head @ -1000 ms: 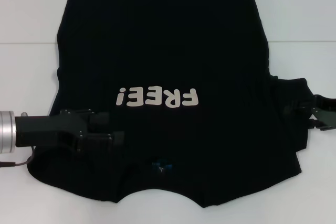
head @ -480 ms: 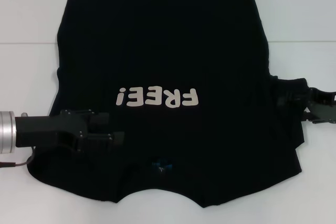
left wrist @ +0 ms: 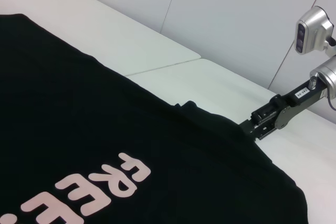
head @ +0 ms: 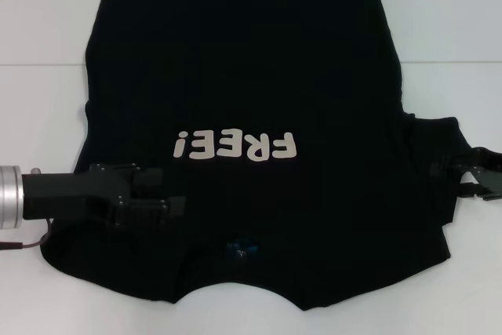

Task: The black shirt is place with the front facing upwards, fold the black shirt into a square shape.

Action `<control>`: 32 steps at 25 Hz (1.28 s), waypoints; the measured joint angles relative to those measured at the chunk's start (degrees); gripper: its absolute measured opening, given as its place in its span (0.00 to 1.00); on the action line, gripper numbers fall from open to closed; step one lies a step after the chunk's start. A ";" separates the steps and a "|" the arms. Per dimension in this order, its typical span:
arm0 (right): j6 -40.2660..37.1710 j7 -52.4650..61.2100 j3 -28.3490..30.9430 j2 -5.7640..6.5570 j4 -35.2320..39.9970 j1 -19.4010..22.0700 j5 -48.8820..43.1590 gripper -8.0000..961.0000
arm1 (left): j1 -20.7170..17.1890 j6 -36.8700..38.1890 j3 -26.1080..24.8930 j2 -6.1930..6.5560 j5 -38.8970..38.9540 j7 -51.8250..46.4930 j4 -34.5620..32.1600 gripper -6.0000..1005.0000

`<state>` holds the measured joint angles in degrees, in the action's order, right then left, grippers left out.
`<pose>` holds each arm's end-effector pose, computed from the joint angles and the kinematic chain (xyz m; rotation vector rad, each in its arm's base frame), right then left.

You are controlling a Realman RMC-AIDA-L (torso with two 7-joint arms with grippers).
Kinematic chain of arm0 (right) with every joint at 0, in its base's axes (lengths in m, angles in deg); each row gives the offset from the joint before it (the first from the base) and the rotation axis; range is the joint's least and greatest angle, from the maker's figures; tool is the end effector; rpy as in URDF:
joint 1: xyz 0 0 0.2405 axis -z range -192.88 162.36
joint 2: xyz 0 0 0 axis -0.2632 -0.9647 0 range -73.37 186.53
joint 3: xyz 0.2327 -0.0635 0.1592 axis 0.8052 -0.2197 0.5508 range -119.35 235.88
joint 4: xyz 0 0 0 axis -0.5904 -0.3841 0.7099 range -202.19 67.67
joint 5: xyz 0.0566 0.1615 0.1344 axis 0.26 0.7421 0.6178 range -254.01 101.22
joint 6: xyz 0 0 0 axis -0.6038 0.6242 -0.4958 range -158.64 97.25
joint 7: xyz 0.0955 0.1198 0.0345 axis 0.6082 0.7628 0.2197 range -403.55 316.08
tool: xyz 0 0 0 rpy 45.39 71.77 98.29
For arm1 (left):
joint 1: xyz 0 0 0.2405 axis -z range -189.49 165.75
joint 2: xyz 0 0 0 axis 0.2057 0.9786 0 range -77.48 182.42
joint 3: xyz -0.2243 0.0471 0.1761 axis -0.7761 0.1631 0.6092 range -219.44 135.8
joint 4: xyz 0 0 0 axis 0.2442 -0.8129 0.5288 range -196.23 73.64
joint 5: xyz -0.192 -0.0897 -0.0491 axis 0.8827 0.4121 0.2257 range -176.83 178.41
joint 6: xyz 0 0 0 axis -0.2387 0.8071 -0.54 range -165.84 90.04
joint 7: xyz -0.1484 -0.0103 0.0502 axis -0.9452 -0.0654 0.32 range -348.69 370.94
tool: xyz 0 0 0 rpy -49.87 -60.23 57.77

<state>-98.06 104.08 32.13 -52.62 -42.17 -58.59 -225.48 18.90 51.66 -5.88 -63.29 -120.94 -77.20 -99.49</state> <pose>0.3536 0.4286 0.0188 -1.8292 1.9886 0.2667 -0.3119 0.3595 -0.0012 -2.6962 -0.8446 -0.5616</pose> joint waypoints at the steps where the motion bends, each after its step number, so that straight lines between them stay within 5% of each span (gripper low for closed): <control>1: 0.01 -0.02 0.00 -0.04 0.00 -0.01 0.00 0.82 | 0.02 0.00 0.00 -0.01 0.00 0.00 -0.02 0.82; 25: -0.23 0.04 -0.73 -0.57 0.27 -0.91 0.18 0.81 | 0.56 0.00 0.01 0.02 0.00 -0.46 -0.13 0.82; 32: -0.13 1.65 -4.87 -0.43 0.59 -0.99 0.12 0.51 | 0.61 0.00 0.00 0.02 0.00 -0.61 -0.13 0.82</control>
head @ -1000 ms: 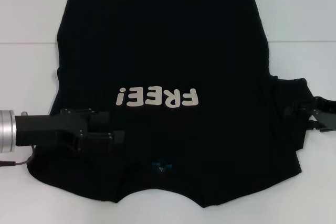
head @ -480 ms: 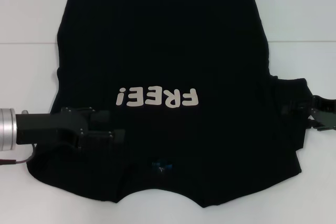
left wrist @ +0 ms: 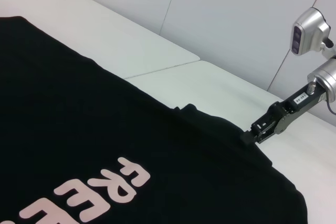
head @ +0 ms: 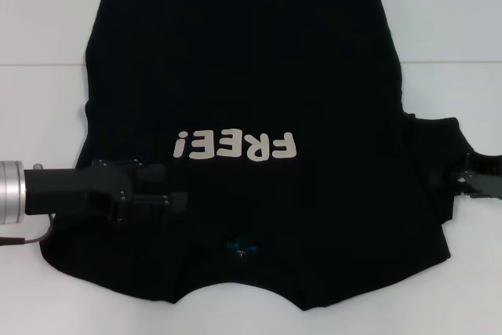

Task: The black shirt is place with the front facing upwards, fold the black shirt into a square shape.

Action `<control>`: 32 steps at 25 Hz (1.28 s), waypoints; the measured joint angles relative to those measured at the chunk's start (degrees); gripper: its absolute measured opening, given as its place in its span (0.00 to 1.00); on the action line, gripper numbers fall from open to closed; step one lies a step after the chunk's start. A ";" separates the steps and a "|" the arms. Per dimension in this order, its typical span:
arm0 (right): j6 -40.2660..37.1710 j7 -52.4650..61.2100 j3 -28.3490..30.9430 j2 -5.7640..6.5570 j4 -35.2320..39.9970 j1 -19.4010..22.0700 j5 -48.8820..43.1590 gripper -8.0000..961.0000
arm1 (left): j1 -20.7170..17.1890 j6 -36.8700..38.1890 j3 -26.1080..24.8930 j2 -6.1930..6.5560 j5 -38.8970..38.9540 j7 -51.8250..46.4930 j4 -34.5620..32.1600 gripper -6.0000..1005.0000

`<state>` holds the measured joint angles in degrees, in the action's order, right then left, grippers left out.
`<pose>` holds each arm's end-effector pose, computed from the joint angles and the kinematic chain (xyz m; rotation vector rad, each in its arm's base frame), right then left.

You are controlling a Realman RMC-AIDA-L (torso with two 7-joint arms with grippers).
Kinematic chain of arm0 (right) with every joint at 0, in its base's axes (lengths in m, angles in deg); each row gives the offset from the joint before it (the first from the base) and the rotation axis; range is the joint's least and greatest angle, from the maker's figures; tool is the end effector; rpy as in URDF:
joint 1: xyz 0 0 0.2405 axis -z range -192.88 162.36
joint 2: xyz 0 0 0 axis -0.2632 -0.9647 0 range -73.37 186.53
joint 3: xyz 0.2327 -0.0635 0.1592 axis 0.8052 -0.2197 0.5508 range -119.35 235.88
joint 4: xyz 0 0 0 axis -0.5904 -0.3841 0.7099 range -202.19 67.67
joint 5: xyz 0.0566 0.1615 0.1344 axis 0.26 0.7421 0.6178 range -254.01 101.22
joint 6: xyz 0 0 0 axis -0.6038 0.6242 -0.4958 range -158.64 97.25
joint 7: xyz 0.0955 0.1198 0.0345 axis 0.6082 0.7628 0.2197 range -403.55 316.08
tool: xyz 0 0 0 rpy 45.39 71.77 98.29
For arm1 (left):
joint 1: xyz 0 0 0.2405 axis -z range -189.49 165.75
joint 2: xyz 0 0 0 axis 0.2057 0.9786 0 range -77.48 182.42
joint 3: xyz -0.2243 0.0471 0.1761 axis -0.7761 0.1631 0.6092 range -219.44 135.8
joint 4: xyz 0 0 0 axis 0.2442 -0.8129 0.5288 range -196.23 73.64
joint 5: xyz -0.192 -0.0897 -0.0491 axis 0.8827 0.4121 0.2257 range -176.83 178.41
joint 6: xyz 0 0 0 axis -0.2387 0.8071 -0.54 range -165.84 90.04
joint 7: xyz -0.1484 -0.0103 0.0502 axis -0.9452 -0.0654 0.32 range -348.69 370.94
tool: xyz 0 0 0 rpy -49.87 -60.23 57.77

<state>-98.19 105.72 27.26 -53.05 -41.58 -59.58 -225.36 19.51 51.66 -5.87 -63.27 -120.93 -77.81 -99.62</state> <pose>0.3444 0.4319 0.0116 -1.8764 1.9629 0.1859 -0.3080 0.3631 -0.0006 -2.6988 -0.8427 -0.5649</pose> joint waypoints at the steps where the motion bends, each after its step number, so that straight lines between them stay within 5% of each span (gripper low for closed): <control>1: 0.02 0.05 -0.04 0.01 0.00 0.00 0.00 0.46 | 0.00 0.00 0.01 0.00 0.00 0.00 0.00 0.82; 4: 0.03 0.09 -0.06 0.03 0.00 0.00 0.00 0.33 | 0.00 0.00 0.07 0.00 0.00 -0.01 0.00 0.82; 15: 0.04 -0.24 -0.28 0.04 -0.01 -0.01 -0.01 0.11 | 0.00 0.00 0.09 0.09 0.00 -0.01 0.00 0.82; 32: -5.78 -1.54 0.96 0.24 9.07 3.42 1.91 0.04 | 0.12 0.00 -0.13 -0.09 0.00 -0.10 0.33 0.82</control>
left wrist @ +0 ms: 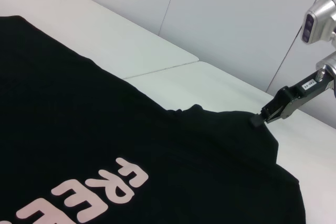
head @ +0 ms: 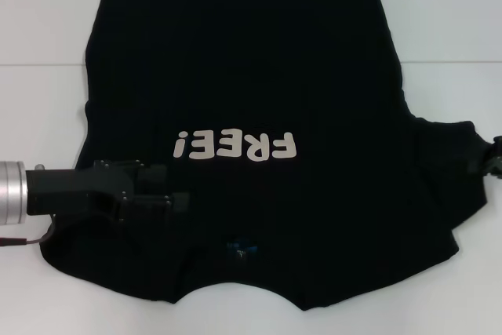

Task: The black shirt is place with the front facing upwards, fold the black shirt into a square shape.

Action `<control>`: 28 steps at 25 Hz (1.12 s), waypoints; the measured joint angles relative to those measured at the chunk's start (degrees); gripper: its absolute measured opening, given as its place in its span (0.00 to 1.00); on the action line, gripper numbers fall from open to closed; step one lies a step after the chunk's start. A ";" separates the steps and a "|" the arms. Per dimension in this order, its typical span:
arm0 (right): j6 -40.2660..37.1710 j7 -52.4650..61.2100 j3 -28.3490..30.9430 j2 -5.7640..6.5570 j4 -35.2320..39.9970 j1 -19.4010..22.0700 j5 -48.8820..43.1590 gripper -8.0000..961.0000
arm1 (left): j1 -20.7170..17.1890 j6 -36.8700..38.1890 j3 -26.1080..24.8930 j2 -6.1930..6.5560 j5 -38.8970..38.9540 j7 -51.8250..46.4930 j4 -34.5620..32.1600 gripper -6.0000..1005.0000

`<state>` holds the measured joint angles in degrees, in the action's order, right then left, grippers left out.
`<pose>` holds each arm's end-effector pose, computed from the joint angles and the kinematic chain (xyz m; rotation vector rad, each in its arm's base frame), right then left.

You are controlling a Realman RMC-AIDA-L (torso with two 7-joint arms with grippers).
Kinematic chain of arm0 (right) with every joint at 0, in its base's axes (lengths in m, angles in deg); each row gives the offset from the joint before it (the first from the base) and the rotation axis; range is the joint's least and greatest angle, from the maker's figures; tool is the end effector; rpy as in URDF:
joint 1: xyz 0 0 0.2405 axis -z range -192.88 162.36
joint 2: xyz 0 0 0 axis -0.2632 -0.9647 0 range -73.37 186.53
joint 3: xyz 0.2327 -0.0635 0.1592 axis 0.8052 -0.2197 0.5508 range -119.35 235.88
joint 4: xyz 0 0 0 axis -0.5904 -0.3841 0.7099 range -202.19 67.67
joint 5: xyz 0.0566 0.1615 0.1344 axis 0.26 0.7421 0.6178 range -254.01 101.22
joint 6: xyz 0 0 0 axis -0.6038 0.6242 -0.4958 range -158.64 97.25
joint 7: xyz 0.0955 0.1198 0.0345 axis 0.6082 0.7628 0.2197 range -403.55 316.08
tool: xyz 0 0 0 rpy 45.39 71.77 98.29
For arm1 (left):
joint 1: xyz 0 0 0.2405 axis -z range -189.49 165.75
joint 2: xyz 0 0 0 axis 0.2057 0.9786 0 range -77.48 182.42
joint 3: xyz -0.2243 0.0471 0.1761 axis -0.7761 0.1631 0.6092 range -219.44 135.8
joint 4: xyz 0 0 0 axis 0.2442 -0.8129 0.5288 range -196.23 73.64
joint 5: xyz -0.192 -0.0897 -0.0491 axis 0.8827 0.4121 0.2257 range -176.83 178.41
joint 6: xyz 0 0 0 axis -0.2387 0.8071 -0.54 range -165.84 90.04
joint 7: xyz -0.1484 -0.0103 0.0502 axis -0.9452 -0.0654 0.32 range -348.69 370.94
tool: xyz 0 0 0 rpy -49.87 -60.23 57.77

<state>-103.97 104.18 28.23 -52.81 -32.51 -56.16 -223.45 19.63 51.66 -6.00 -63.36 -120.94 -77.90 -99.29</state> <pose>0.3496 0.4270 0.0480 -1.8852 1.8963 0.2453 -0.3073 0.3630 -0.0022 -2.6995 -0.8503 -0.5717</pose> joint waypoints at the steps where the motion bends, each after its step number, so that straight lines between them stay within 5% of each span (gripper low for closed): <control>1: -0.40 0.00 0.00 0.08 0.56 0.10 0.02 0.04 | 0.01 0.00 -0.02 0.00 0.00 0.00 0.03 0.82; 15: -3.81 0.80 -7.16 0.32 5.32 -3.44 -1.84 0.04 | 0.02 -0.81 0.13 0.06 0.00 0.00 0.17 0.82; 28: -2.87 0.84 -13.88 -3.86 6.02 -16.49 -16.26 0.05 | -0.03 -0.70 0.22 -0.14 0.00 0.00 0.21 0.82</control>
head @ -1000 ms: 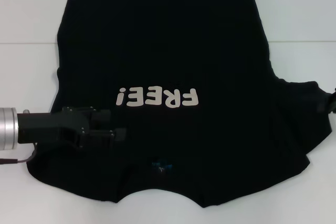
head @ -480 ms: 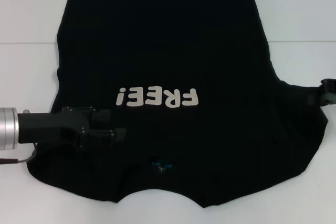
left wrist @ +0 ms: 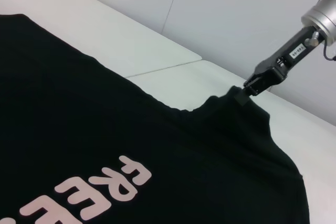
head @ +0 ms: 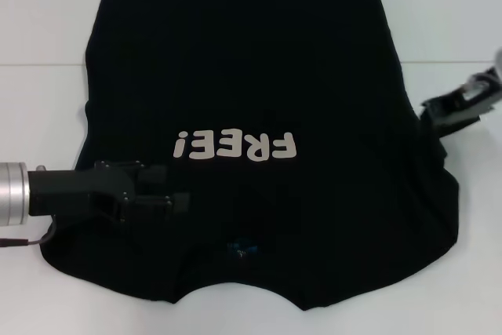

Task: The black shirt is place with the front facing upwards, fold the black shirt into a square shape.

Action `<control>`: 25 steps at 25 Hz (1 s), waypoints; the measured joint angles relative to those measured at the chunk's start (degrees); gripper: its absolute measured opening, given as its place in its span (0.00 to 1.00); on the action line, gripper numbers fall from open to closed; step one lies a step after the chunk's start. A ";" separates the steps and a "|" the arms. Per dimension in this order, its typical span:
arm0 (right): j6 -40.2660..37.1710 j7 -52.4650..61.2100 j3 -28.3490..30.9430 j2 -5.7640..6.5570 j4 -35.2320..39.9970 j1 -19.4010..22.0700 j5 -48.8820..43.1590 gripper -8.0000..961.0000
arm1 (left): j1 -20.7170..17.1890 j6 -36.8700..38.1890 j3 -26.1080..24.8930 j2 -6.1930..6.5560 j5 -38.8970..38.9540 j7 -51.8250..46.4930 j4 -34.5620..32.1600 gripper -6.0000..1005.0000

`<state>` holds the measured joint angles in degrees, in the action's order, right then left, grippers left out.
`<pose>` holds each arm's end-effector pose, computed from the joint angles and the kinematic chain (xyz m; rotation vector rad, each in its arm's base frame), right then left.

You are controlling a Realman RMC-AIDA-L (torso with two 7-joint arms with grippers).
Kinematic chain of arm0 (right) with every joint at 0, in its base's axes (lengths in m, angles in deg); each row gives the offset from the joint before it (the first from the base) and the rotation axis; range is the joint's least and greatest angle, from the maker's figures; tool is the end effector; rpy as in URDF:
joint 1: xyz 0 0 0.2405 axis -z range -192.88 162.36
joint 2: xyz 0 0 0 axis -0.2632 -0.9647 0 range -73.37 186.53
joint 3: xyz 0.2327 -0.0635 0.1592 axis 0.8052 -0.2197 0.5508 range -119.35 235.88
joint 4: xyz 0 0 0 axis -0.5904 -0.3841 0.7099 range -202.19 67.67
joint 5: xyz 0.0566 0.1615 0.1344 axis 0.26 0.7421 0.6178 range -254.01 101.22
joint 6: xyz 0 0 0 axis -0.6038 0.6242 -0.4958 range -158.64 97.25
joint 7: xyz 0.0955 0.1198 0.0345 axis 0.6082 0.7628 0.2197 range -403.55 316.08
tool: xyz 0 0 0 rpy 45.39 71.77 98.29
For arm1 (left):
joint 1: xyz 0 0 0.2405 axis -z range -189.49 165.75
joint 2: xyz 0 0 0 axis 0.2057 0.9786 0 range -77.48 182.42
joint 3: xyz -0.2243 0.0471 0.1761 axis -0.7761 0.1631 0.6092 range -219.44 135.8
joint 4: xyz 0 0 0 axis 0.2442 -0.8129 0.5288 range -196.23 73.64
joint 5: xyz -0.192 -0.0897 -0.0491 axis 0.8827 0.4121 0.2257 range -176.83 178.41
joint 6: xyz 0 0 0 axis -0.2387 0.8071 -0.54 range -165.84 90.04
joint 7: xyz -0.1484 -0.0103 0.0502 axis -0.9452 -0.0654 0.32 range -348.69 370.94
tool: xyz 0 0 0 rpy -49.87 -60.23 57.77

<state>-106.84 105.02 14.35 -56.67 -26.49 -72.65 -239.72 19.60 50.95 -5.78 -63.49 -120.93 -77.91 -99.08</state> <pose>0.2289 0.4883 0.0217 -2.2304 1.3636 -0.2677 -0.3082 0.3634 -0.0042 -2.6936 -0.8562 -0.5656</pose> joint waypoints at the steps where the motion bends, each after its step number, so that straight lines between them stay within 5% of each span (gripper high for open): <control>1: 0.10 -0.07 -0.95 -0.31 0.01 -0.59 -0.19 0.05 | -0.01 0.00 -0.01 -0.02 0.00 0.00 0.00 0.82; 13: 2.55 -1.29 -13.54 -4.16 -0.54 -4.85 0.06 0.07 | 0.00 -0.04 0.00 -0.06 0.00 -0.50 0.00 0.82; 20: 3.39 -3.84 -14.58 -5.38 -0.72 -5.69 0.52 0.08 | 0.51 -0.09 0.00 -0.16 0.00 -0.60 0.00 0.82; 25: 3.91 -6.04 -14.10 -5.30 -0.81 -5.16 6.58 0.26 | 0.56 -0.10 0.00 -0.23 0.00 -0.63 0.00 0.82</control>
<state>-102.92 98.98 0.25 -61.96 -27.29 -77.81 -233.14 20.16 50.85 -5.78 -63.73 -120.93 -78.54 -99.09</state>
